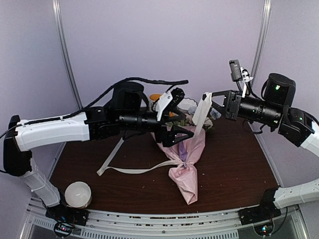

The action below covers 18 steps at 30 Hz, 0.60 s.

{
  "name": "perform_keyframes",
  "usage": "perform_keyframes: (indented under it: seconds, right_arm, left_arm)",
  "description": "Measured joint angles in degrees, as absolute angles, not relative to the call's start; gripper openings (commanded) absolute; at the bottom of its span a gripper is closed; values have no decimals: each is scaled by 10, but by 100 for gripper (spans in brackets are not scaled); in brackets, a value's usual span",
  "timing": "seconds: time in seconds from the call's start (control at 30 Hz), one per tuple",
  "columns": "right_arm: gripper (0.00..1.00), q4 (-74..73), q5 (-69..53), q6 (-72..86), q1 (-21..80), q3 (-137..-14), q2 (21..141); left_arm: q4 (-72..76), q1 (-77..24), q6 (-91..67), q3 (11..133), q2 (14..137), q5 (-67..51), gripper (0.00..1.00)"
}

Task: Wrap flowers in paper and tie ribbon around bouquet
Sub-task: Pass from the right arm to the left

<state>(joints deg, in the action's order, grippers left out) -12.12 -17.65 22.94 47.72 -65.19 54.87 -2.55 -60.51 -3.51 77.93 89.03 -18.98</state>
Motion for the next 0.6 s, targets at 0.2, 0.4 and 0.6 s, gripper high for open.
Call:
perform_keyframes:
  seconds: [0.2,0.4,0.6]
  right_arm:
    - [0,-116,-169,226,508,-681,580]
    - [0,-116,-167,226,511,-682,589]
    - [28,-117,-164,229,511,-674,585]
  left_arm:
    - [-8,-610,-27,810,948,-232,73]
    - [0,-613,-25,828,994,-232,3]
    - [13,-613,-34,829,1001,-211,0]
